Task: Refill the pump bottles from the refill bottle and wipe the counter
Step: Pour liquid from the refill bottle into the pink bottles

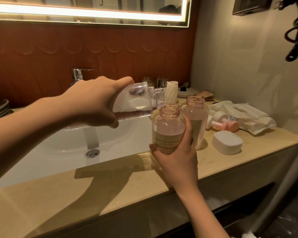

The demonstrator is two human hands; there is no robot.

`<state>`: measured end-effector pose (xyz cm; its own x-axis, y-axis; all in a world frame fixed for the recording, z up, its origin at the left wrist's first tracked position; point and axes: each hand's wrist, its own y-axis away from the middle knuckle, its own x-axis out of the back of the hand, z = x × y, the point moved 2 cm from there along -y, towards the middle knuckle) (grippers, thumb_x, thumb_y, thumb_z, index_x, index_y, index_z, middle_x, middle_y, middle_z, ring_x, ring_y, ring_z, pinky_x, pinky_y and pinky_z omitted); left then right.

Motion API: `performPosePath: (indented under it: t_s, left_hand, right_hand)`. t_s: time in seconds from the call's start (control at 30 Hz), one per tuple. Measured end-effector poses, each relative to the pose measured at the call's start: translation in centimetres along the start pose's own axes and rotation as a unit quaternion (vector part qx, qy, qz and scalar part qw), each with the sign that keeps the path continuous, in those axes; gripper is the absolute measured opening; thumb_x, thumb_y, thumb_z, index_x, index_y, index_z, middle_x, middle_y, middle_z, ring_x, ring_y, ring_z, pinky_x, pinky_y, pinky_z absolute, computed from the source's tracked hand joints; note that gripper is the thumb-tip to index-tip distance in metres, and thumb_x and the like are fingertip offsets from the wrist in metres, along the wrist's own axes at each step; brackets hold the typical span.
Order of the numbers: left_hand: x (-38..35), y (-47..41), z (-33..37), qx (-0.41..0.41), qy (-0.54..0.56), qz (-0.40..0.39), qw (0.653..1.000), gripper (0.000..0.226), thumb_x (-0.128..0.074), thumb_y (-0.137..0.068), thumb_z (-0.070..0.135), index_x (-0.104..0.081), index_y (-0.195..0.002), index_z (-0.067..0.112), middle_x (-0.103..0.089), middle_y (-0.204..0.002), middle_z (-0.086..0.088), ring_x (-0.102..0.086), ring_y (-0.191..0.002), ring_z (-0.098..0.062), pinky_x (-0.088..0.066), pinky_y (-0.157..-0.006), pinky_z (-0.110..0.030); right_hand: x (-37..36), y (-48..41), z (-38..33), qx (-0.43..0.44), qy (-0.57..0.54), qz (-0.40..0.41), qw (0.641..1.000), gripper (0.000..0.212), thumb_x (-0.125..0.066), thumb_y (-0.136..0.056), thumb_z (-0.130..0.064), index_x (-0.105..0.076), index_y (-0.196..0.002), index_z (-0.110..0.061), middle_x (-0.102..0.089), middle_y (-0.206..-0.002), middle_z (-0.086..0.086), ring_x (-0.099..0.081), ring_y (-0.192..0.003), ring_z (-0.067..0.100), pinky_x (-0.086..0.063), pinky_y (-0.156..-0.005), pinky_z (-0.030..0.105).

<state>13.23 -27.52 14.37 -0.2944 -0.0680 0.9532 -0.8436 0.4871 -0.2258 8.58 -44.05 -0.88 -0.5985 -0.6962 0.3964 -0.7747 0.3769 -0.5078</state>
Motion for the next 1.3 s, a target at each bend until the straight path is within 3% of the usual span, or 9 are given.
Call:
performPosePath:
  t_s: [0.17, 0.43, 0.97, 1.3]
  left_hand:
    - [0.04, -0.02, 0.0, 0.0, 0.0, 0.0, 1.0, 0.103, -0.077, -0.073, 0.031, -0.006, -0.148, 0.029, -0.054, -0.129, -0.007, -0.055, -0.1, -0.023, -0.051, -0.067, -0.031]
    - [0.07, 0.02, -0.05, 0.006, 0.015, 0.003, 1.0, 0.102, -0.076, -0.073, 0.029, -0.006, -0.148, 0.031, -0.054, -0.127, -0.005, -0.055, -0.098, -0.021, -0.037, -0.053, -0.017]
    - [0.01, -0.12, -0.01, -0.001, 0.006, 0.008, 1.0, 0.104, -0.077, -0.072, 0.031, -0.007, -0.148, 0.03, -0.055, -0.125, -0.005, -0.051, -0.091, -0.018, -0.038, -0.051, -0.017]
    - [0.03, -0.05, -0.05, 0.001, 0.003, 0.006, 1.0, 0.103, -0.078, -0.071, 0.031, -0.009, -0.147, 0.03, -0.056, -0.124, -0.006, -0.054, -0.092, -0.021, -0.048, -0.058, -0.027]
  right_hand:
    - [-0.03, -0.03, -0.02, -0.001, -0.003, 0.004, 1.0, 0.104, -0.076, -0.071, -0.041, 0.001, -0.141, -0.047, -0.025, -0.15, -0.005, -0.039, -0.129, 0.023, -0.048, -0.095, 0.046]
    - [-0.05, -0.02, -0.02, -0.001, -0.002, 0.005, 1.0, 0.103, -0.076, -0.071, -0.041, 0.0, -0.141, -0.046, -0.026, -0.15, -0.004, -0.038, -0.129, 0.024, -0.047, -0.095, 0.047]
    - [-0.06, -0.07, -0.03, -0.002, 0.0, 0.004, 1.0, 0.104, -0.076, -0.071, -0.041, 0.0, -0.141, -0.047, -0.025, -0.15, -0.004, -0.037, -0.13, 0.023, -0.046, -0.097, 0.047]
    - [0.02, -0.04, -0.08, -0.003, -0.004, 0.006, 1.0, 0.103, -0.076, -0.07, -0.039, -0.002, -0.141, -0.046, -0.027, -0.149, -0.005, -0.039, -0.128, 0.023, -0.048, -0.094, 0.047]
